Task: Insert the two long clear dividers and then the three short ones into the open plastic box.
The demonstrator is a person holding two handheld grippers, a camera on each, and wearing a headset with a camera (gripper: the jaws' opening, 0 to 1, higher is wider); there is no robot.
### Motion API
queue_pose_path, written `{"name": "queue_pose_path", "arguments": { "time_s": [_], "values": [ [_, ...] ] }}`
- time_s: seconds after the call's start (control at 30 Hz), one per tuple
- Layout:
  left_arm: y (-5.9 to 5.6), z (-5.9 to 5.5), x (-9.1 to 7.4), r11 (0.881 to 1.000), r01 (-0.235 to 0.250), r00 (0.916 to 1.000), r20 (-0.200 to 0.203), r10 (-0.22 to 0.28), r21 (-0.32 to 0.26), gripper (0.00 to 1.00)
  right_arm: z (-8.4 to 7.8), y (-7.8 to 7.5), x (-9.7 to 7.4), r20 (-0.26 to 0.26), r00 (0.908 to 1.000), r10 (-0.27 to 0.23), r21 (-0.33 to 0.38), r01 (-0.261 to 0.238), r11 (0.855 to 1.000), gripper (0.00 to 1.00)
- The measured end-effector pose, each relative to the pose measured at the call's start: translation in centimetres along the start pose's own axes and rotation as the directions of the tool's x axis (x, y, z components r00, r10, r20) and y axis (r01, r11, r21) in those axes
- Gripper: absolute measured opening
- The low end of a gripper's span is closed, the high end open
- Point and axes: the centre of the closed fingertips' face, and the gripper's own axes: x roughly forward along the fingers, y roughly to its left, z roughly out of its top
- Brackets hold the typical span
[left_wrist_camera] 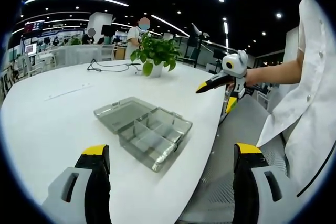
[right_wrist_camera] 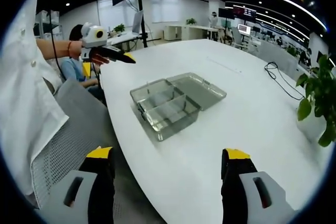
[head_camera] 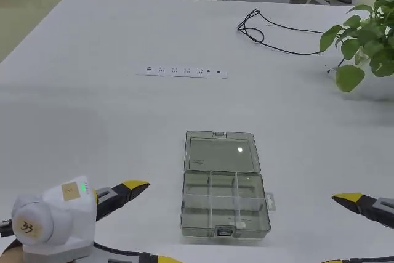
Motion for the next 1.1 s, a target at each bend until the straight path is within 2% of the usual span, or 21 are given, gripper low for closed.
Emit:
{"name": "queue_pose_path", "arguments": {
  "time_s": [0.6, 1.1],
  "values": [
    [-0.07, -0.06, 0.15, 1.0, -0.001, 1.0, 0.001, 0.001, 0.0, 1.0, 0.11, -0.56, 0.01, 0.008, 1.0, -0.002, -0.014, 0.002, 1.0, 0.84],
    [-0.23, -0.28, 0.06, 1.0, 0.002, 1.0, -0.005, -0.002, -0.002, 1.0, 0.1, -0.23, -0.04, 0.006, 1.0, 0.002, -0.018, -0.002, 1.0, 0.84]
  ]
}}
